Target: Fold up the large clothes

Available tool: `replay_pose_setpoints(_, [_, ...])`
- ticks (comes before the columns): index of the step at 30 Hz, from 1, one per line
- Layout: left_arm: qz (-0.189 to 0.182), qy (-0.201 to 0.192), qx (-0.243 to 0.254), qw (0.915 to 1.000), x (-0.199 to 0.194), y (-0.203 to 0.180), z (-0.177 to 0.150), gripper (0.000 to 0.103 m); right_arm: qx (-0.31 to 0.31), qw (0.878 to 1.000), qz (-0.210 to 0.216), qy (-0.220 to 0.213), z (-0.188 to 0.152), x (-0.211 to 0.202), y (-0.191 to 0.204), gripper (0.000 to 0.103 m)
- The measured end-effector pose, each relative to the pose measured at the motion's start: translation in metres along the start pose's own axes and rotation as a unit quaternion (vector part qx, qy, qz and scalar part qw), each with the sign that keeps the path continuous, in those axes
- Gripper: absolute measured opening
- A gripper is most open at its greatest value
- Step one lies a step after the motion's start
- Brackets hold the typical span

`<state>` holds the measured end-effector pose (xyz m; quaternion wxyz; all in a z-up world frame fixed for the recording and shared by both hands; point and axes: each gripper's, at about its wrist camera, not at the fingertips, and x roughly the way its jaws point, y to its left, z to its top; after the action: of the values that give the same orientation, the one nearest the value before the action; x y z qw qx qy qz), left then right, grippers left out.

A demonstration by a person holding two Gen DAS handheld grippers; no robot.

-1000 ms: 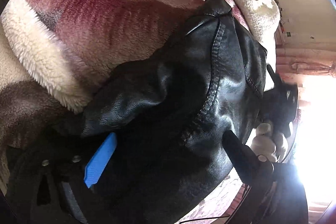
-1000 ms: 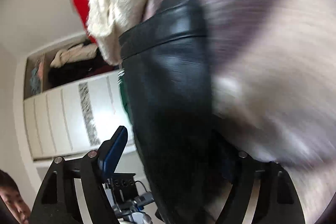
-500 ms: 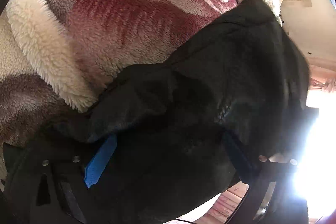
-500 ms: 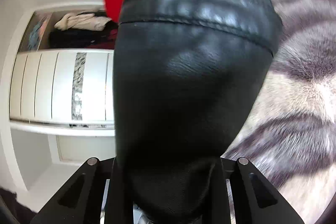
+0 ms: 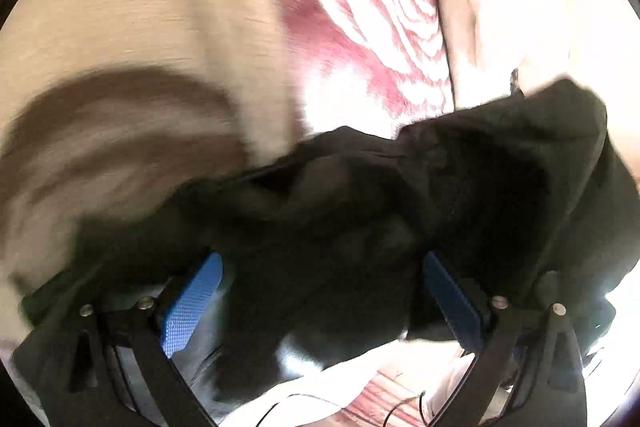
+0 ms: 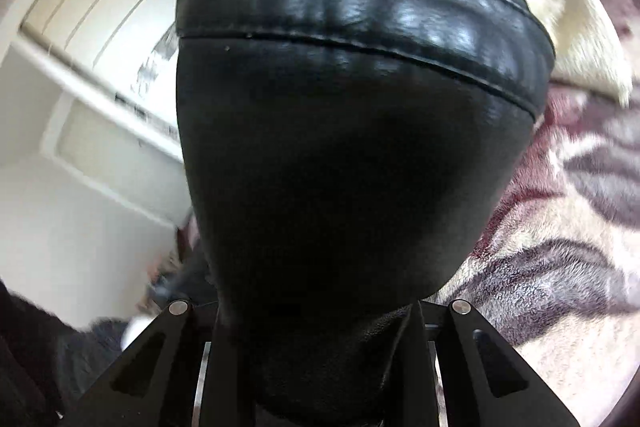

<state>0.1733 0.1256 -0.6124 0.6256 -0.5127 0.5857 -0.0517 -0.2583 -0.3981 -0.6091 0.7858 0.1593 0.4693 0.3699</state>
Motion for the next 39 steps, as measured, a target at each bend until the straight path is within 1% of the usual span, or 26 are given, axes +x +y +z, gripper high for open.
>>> replay_pose_setpoints(2, [-0.011,-0.015,-0.020,0.9996,-0.024,0.018,-0.006,0.102,-0.066,0.997,-0.028,0.012,-0.004,0.001,0.026,0.023])
replay_pose_setpoints(4, [-0.033,-0.032,-0.056,0.9974,-0.052,0.044,-0.018,0.102,-0.125,0.991,-0.043,0.027,-0.012,0.005,0.050,0.023])
replay_pose_setpoints(6, [-0.060,-0.050,-0.087,0.9931,-0.074,0.062,-0.027,0.102,-0.198,0.977,-0.063,0.045,-0.027,0.012,0.075,0.023])
replay_pose_setpoints(7, [-0.064,-0.060,-0.099,0.9912,-0.085,0.072,-0.031,0.102,-0.250,0.964,-0.077,0.057,-0.038,0.019,0.089,0.023])
replay_pose_setpoints(9, [-0.061,-0.077,-0.107,0.9893,-0.099,0.085,-0.037,0.102,-0.317,0.940,-0.091,0.083,-0.060,0.034,0.106,0.023])
replay_pose_setpoints(10, [-0.053,-0.084,-0.107,0.9892,-0.106,0.091,-0.039,0.102,-0.362,0.922,-0.099,0.098,-0.076,0.043,0.115,0.023])
replay_pose_setpoints(11, [-0.046,-0.090,-0.108,0.9891,-0.111,0.095,-0.039,0.102,-0.383,0.912,-0.099,0.108,-0.112,0.034,0.113,0.023])
replay_pose_setpoints(12, [-0.044,-0.094,-0.109,0.9886,-0.116,0.099,-0.039,0.102,-0.409,0.899,-0.101,0.120,-0.126,0.040,0.117,0.023])
replay_pose_setpoints(15, [-0.037,-0.103,-0.109,0.9880,-0.117,0.092,-0.031,0.102,-0.495,0.850,-0.105,0.147,-0.189,0.041,0.123,0.023])
replay_pose_setpoints(16, [-0.037,-0.106,-0.107,0.9879,-0.119,0.093,-0.032,0.102,-0.514,0.837,-0.102,0.154,-0.234,0.033,0.123,0.023])
replay_pose_setpoints(17, [-0.037,-0.108,-0.105,0.9879,-0.120,0.093,-0.032,0.102,-0.533,0.825,-0.105,0.158,-0.256,0.026,0.118,0.024])
replay_pose_setpoints(18, [-0.036,-0.109,-0.103,0.9880,-0.119,0.090,-0.033,0.102,-0.544,0.817,-0.106,0.161,-0.265,0.027,0.118,0.024])
replay_pose_setpoints(19, [-0.036,-0.109,-0.100,0.9883,-0.119,0.091,-0.034,0.102,-0.546,0.814,-0.109,0.163,-0.268,0.026,0.117,0.024])
replay_pose_setpoints(21, [-0.035,-0.107,-0.098,0.9888,-0.108,0.084,-0.036,0.102,-0.541,0.817,-0.112,0.162,-0.261,0.024,0.116,0.024])
replay_pose_setpoints(23, [-0.039,-0.103,-0.098,0.9891,-0.103,0.078,-0.036,0.102,-0.496,0.846,-0.111,0.163,-0.245,0.016,0.119,0.024])
replay_pose_setpoints(24, [-0.041,-0.102,-0.096,0.9893,-0.103,0.076,-0.037,0.102,-0.470,0.861,-0.110,0.160,-0.234,0.010,0.117,0.024])
replay_pose_setpoints(25, [-0.040,-0.102,-0.094,0.9896,-0.101,0.073,-0.037,0.102,-0.420,0.888,-0.105,0.154,-0.210,0.002,0.108,0.024])
replay_pose_setpoints(27, [-0.030,-0.102,-0.082,0.9909,-0.104,0.068,-0.038,0.102,-0.324,0.932,-0.093,0.133,-0.166,-0.015,0.087,0.024])
replay_pose_setpoints(28, [-0.023,-0.102,-0.072,0.9919,-0.104,0.064,-0.039,0.102,-0.266,0.953,-0.089,0.113,-0.143,-0.027,0.061,0.024])
replay_pose_setpoints(29, [-0.016,-0.101,-0.059,0.9930,-0.104,0.060,-0.039,0.102,-0.215,0.968,-0.088,0.093,-0.121,-0.039,0.037,0.024])
replay_pose_setpoints(31, [0.000,-0.096,-0.040,0.9946,-0.100,0.052,-0.039,0.102,-0.119,0.987,-0.092,0.056,-0.076,-0.060,-0.013,0.025])
replay_pose_setpoints(33, [0.011,-0.091,-0.025,0.9955,-0.095,0.046,-0.039,0.102,-0.040,0.993,-0.110,0.030,-0.042,-0.075,-0.067,0.026])
replay_pose_setpoints(35, [0.017,-0.088,-0.010,0.9959,-0.091,0.043,-0.040,0.102,0.071,0.990,-0.118,0.040,-0.023,-0.080,-0.144,0.029])
replay_pose_setpoints(37, [0.025,-0.086,0.001,0.9960,-0.085,0.041,-0.041,0.102,0.174,0.978,-0.095,0.066,-0.030,-0.072,-0.211,0.033])
replay_pose_setpoints(38, [0.024,-0.086,0.003,0.9960,-0.082,0.041,-0.041,0.102,0.222,0.966,-0.102,0.084,-0.038,-0.065,-0.243,0.040])
replay_pose_setpoints(39, [0.025,-0.085,0.004,0.9960,-0.080,0.041,-0.041,0.102,0.256,0.954,-0.117,0.103,-0.048,-0.058,-0.267,0.056])
